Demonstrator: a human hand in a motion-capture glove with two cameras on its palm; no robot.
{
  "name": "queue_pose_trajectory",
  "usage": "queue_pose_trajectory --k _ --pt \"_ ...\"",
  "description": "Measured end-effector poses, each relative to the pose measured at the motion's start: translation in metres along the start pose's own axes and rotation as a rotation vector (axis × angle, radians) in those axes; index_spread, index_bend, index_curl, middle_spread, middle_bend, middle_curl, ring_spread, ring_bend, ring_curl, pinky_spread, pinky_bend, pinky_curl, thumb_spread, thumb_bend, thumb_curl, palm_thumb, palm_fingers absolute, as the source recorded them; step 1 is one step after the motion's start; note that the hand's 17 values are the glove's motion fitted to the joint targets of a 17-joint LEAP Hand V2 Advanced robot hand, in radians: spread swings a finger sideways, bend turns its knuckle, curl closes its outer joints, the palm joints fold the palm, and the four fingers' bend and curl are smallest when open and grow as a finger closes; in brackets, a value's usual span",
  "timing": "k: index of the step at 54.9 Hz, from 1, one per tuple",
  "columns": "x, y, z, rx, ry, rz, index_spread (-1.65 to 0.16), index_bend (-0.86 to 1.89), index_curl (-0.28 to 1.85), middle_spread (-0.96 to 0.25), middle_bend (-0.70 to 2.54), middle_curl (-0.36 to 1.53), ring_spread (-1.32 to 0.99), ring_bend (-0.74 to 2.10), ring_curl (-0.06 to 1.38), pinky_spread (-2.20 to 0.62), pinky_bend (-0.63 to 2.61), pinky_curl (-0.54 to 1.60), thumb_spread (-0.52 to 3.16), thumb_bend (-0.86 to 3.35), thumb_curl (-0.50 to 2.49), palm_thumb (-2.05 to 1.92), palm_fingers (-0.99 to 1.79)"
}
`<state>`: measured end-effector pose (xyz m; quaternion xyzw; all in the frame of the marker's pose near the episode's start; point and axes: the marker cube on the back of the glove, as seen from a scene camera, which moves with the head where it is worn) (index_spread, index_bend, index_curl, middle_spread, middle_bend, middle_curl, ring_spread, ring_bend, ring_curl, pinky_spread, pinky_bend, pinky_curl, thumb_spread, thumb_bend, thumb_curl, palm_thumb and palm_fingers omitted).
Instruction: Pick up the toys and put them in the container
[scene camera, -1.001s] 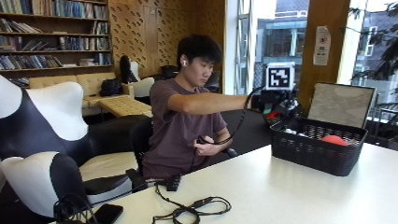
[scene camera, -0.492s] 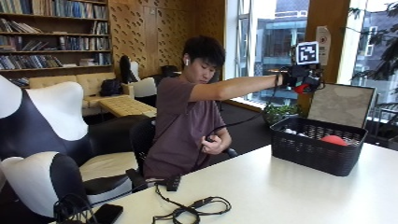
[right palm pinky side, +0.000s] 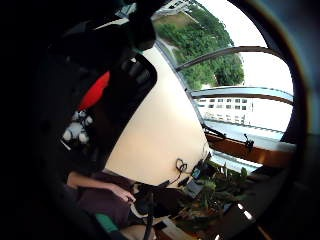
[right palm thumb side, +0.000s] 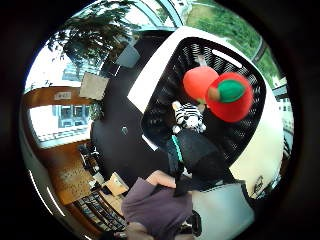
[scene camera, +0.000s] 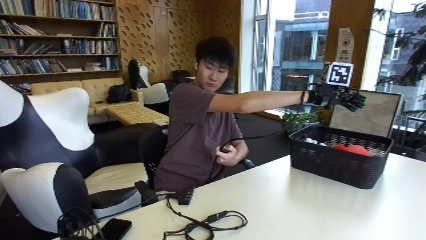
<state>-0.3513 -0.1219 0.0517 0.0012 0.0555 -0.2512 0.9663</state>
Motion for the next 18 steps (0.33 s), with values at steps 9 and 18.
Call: queue_pose_trajectory --k 9,18 --pt "0.011 0.000 0.004 -0.005 0.012 0.145 -0.18 0.07 0.48 0.03 0.11 0.47 -0.06 0.63 0.53 -0.01 1.21 0.47 1.18 -0.03 0.67 0.09 -0.35" --pt "0.018 0.007 -0.003 0.015 0.007 0.163 -0.16 0.08 0.39 0.06 0.10 0.38 0.01 0.54 0.48 0.04 1.14 0.43 1.26 -0.02 0.57 0.08 -0.31"
